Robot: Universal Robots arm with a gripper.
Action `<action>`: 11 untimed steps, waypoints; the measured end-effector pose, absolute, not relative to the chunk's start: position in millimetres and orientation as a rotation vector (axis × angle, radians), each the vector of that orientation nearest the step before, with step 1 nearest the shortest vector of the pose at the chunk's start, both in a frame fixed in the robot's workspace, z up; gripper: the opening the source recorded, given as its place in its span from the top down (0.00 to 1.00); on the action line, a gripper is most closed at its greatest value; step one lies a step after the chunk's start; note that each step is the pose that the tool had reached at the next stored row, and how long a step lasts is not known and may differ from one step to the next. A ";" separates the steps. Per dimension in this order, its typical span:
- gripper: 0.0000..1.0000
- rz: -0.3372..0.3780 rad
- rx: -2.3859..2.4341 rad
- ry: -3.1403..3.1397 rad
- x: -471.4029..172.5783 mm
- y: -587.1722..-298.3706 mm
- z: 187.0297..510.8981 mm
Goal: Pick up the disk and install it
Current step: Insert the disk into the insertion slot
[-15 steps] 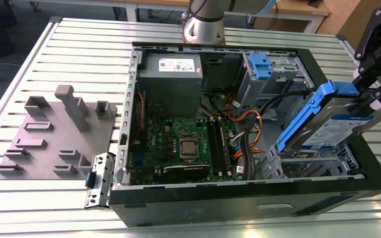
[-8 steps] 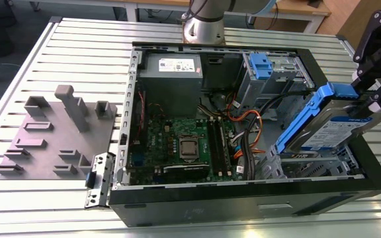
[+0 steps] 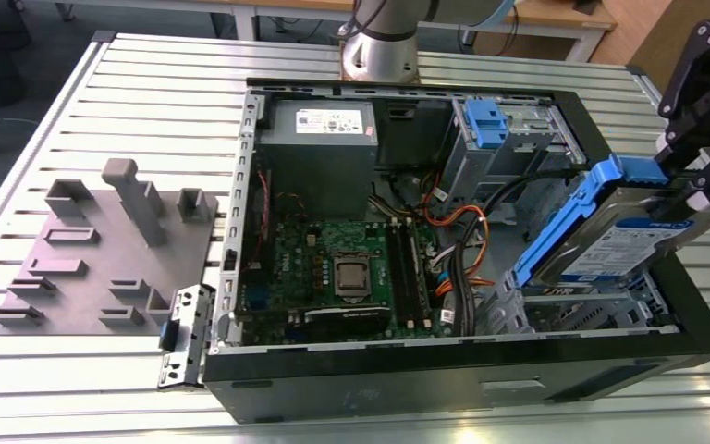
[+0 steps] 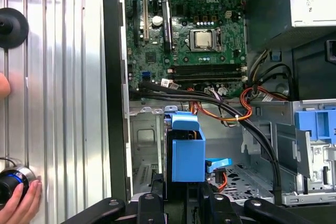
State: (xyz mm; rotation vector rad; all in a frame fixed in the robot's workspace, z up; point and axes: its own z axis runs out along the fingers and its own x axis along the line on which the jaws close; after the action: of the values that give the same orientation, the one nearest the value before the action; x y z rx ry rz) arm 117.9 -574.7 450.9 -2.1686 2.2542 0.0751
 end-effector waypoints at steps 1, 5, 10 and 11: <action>0.65 0.075 -2.169 2.254 118.1 -574.7 450.7; 0.65 0.075 -2.169 2.254 120.0 -574.7 450.0; 0.65 0.075 -2.169 2.254 120.1 -574.8 446.1; 0.65 0.075 -2.169 2.254 120.0 -574.8 444.9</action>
State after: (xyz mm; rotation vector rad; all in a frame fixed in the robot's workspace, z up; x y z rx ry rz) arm 120.0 -574.8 444.9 -2.1686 2.2541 0.0753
